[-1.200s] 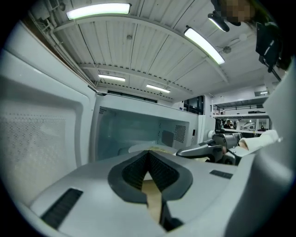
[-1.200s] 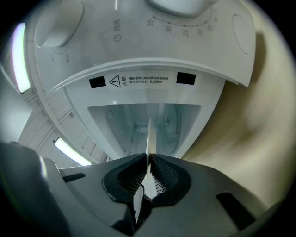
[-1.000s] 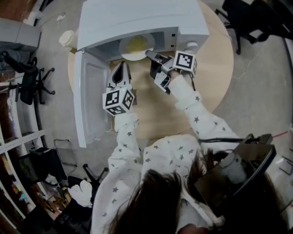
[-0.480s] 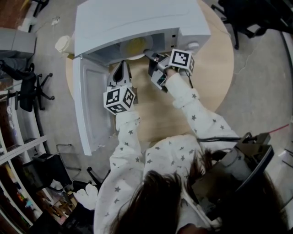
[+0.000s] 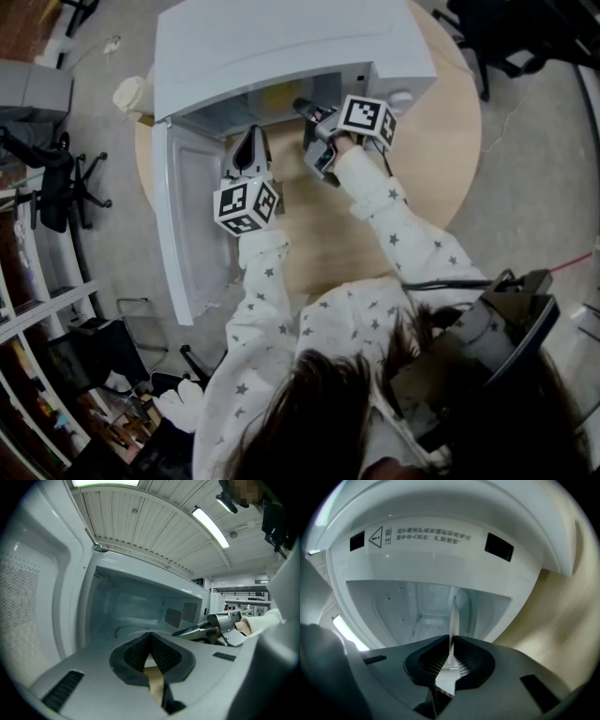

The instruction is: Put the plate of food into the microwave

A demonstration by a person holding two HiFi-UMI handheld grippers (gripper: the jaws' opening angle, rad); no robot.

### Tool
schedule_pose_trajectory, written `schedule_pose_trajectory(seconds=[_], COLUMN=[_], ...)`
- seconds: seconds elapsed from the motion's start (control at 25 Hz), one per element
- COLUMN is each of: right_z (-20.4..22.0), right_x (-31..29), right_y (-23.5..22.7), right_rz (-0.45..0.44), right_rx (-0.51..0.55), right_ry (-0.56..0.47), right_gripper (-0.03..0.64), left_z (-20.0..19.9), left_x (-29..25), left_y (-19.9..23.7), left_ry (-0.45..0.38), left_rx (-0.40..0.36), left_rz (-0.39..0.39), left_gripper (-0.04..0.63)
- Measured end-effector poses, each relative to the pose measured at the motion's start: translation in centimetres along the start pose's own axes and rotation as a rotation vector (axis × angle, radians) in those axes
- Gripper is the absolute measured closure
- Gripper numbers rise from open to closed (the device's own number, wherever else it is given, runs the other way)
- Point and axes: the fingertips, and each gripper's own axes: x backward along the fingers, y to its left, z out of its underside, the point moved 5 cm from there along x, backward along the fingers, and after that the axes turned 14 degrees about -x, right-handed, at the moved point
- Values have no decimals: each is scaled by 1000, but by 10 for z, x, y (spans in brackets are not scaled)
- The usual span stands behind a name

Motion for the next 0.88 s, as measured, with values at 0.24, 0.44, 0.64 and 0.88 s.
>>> schedule_pose_trajectory(seconds=[0.24,0.44,0.64,0.88], right_z=[1,0,2,6], right_x=[-2,-4,-3,0], right_y=[0,4,-2,-2], right_rz=[107,133,188,235], right_rx=[128,231,299,430], right_ry=[28,33,54,88], right_gripper=[594,494,455,431], left_z=[-1,-3,-3,-4], left_x=[-2,-1,1,3], left_y=[-2,-2,-1,-5], left_ry=[-1,-6,-5,-6], left_rx=[2,-2,-6,-7], left_rz=[7,7,3,5], left_gripper=[594,594,594,594])
